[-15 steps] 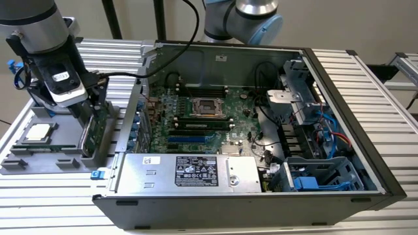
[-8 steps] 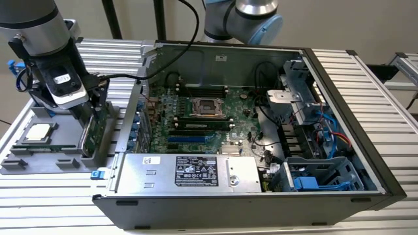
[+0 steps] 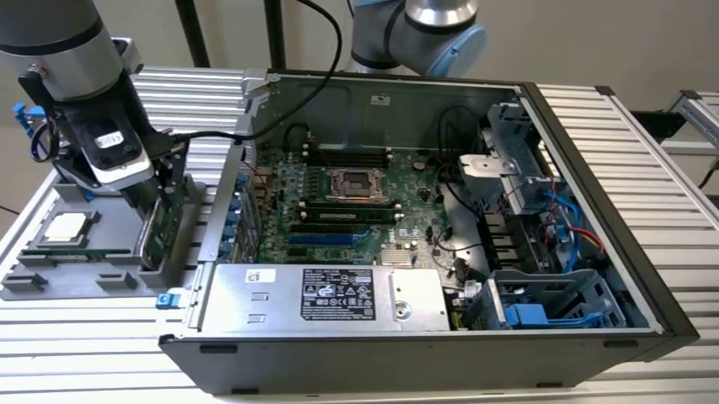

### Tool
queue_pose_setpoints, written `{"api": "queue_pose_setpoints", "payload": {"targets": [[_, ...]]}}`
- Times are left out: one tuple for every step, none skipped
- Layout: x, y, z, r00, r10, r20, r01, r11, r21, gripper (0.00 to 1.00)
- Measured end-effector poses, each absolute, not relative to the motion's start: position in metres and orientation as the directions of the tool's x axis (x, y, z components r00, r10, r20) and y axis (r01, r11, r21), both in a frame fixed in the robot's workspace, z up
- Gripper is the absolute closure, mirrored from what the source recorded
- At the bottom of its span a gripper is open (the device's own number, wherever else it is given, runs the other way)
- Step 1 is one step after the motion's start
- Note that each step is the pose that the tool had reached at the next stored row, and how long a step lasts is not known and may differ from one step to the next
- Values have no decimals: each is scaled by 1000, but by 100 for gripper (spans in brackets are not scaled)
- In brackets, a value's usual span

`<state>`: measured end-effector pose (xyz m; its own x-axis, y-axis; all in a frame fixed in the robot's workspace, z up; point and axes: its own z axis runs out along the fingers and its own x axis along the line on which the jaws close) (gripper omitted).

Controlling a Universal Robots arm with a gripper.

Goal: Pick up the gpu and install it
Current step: 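Pick up the gpu and move the gpu toward the slot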

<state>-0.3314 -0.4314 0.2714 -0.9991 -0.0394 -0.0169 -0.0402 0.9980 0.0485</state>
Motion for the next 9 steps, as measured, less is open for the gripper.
{"api": "queue_pose_setpoints", "payload": {"targets": [[-331, -431, 271, -999, -39, -17, -40, 998, 49, 0], [-331, -431, 270, -999, -39, -17, -40, 998, 49, 0], [-331, -431, 270, -999, -39, -17, -40, 998, 49, 0], [-331, -431, 269, -999, -39, -17, -40, 998, 49, 0], [-331, -431, 269, -999, -39, -17, -40, 998, 49, 0], [-331, -431, 268, -999, -39, -17, -40, 998, 49, 0], [-331, -431, 267, -999, -40, -17, -40, 998, 49, 0], [-331, -431, 267, -999, -40, -17, -40, 998, 49, 0], [-331, -431, 266, -999, -39, -17, -40, 998, 49, 0]]}}
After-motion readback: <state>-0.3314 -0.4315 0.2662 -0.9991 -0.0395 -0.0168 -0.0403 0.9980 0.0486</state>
